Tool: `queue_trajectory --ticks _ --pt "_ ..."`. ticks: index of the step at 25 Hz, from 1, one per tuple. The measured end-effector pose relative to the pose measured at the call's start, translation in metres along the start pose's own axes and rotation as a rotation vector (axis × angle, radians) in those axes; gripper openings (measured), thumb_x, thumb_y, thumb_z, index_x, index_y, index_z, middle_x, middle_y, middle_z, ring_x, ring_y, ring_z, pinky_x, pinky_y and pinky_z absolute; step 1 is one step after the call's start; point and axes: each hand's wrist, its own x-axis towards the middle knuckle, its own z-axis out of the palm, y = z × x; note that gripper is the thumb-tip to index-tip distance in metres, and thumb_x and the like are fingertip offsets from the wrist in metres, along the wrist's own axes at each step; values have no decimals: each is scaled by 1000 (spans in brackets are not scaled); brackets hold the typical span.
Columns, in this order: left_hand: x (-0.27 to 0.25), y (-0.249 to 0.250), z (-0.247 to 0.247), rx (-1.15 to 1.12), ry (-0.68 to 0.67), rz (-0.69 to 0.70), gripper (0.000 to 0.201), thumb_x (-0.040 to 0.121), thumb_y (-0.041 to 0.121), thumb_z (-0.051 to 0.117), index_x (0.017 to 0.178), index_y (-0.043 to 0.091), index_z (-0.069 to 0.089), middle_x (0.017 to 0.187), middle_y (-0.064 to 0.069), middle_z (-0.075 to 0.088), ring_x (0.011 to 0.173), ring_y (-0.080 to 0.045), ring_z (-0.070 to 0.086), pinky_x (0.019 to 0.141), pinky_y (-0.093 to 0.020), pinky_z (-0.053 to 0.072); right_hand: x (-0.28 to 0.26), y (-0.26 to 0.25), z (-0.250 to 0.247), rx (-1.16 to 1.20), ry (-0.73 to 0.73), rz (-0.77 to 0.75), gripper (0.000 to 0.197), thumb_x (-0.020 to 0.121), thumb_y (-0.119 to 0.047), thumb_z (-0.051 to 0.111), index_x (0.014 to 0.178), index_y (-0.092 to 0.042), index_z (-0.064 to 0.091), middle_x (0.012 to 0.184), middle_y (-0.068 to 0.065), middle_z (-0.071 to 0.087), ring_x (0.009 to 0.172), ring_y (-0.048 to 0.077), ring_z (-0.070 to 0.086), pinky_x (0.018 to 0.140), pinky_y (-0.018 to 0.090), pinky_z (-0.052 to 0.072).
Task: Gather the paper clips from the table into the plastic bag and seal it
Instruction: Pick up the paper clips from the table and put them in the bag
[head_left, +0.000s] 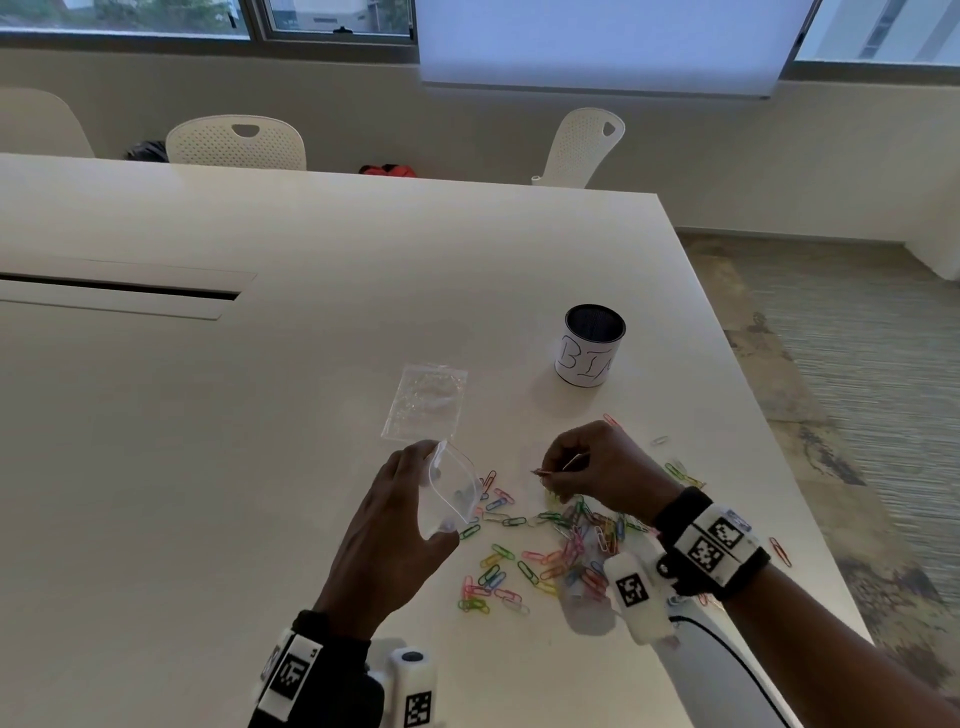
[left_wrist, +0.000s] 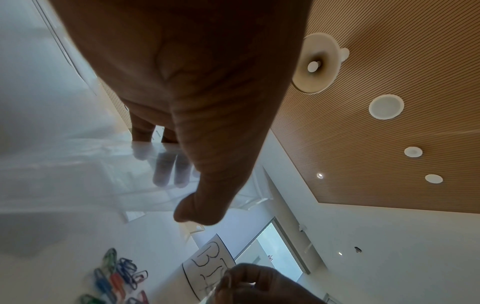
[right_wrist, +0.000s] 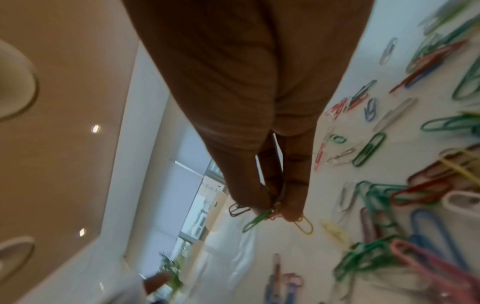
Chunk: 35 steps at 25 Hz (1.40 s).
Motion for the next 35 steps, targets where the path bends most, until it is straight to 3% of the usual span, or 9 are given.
queue_trajectory --ticks 3,7,13,18,22,25,29,32,35 --pt "1 0 3 5 -5 4 79 80 29 83 144 33 37 123 19 49 112 -4 52 89 -16 42 -12 -18 -6 296 6 29 10 85 -9 82 92 -3 77 85 15 79 74 20 75 72 27 60" --pt "5 -1 8 7 -18 17 81 78 32 85 144 33 37 125 20 48 114 -3 52 90 -14 43 -23 -52 3 497 0 -65 13 84 -7 82 95 -2 76 91 21 79 82 29 76 85 40 63" --pt "7 1 9 19 -9 14 84 79 31 84 148 28 36 132 14 51 113 -6 54 93 -21 48 -32 -89 27 249 84 -198 10 85 -14 83 94 -12 78 84 5 80 78 17 78 80 35 66" --pt "6 0 8 3 -10 9 83 78 28 84 145 32 36 130 16 51 113 -5 54 90 -20 50 -31 -97 31 77 114 -262 17 85 -9 82 102 -13 80 91 -3 82 80 0 77 82 21 63" --pt "4 -1 7 -16 -9 4 79 78 26 84 142 33 37 125 19 49 111 -4 53 86 -13 47 -28 -97 22 73 178 -302 10 85 -7 82 94 -12 81 83 -2 81 73 4 77 77 19 63" --pt "2 -3 4 -33 6 -15 78 79 26 84 143 32 39 123 16 51 110 -4 53 87 -19 53 -13 -80 19 78 210 -261 8 86 -7 81 92 -12 80 81 -1 80 73 9 77 76 26 65" --pt "-2 -8 -4 -41 47 -37 77 80 25 83 144 31 40 119 16 51 109 -4 53 88 -30 58 9 -50 33 -254 28 -195 31 89 -26 79 117 -17 71 115 0 73 98 8 68 89 32 61" --pt "-6 -12 -9 -52 72 -50 76 80 22 82 142 32 41 115 16 50 107 -4 54 84 -36 62 18 -40 52 -404 -138 -169 58 85 -41 80 136 -25 58 143 0 55 125 16 53 103 34 50" --pt "-8 -13 -11 -43 84 -62 74 80 20 82 141 31 41 115 15 50 106 -5 54 84 -37 62 22 -40 68 -464 -217 -243 64 82 -44 82 138 -28 56 145 -3 51 127 17 47 105 37 49"
